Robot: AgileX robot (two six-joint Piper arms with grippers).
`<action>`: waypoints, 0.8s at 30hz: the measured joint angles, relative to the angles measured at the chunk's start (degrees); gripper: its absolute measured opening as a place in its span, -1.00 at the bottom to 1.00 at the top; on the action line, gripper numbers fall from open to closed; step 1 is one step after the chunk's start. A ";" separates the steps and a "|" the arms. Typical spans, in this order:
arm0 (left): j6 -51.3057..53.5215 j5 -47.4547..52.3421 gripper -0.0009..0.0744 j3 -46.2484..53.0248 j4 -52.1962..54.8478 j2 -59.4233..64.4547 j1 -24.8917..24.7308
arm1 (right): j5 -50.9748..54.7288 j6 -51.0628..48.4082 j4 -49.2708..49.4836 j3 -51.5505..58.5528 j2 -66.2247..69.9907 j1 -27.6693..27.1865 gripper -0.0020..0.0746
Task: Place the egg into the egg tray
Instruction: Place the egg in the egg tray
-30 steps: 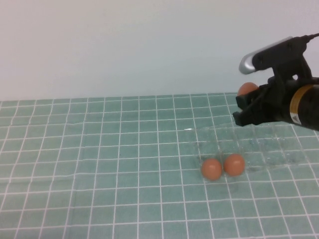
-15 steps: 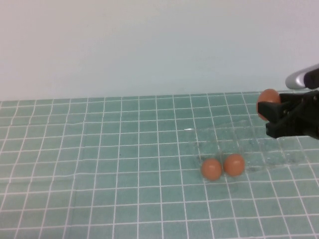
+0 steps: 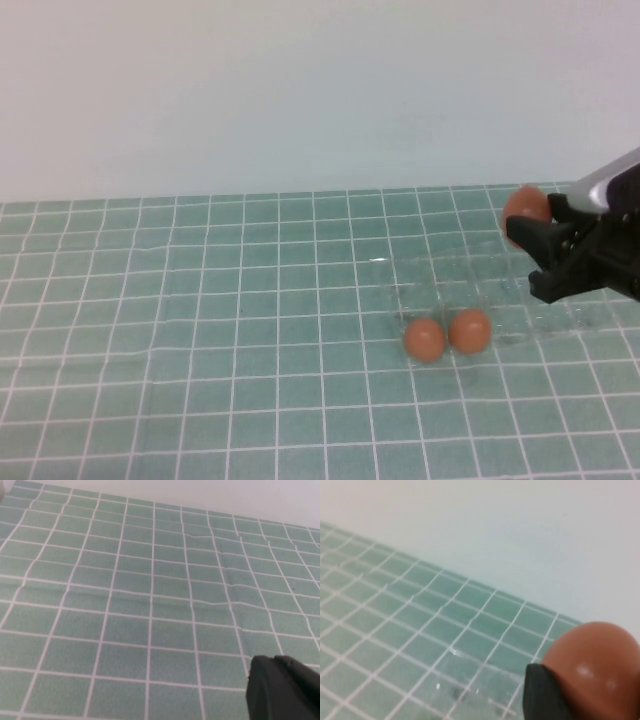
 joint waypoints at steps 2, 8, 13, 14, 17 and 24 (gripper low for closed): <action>0.00 0.00 -0.98 0.00 0.00 0.00 0.00 | -0.12 -0.55 -1.99 0.00 1.07 0.00 -0.05; 0.00 0.00 -0.98 0.00 0.00 0.00 0.00 | -0.97 -1.40 -3.43 1.05 5.42 0.00 -0.06; 0.00 0.00 -0.98 0.00 0.00 0.00 0.00 | -7.06 -5.59 -1.48 4.55 7.92 0.00 -0.07; 0.00 0.00 -0.98 0.00 0.00 0.00 0.00 | -8.79 -6.52 -0.58 5.33 8.41 0.00 -0.07; 0.00 0.00 -0.98 0.00 0.00 0.00 0.00 | -13.36 -9.59 3.06 7.58 9.73 0.00 -0.07; 0.00 0.00 -0.98 0.00 0.00 0.00 0.00 | -20.85 -16.80 12.66 11.75 12.60 0.00 -0.07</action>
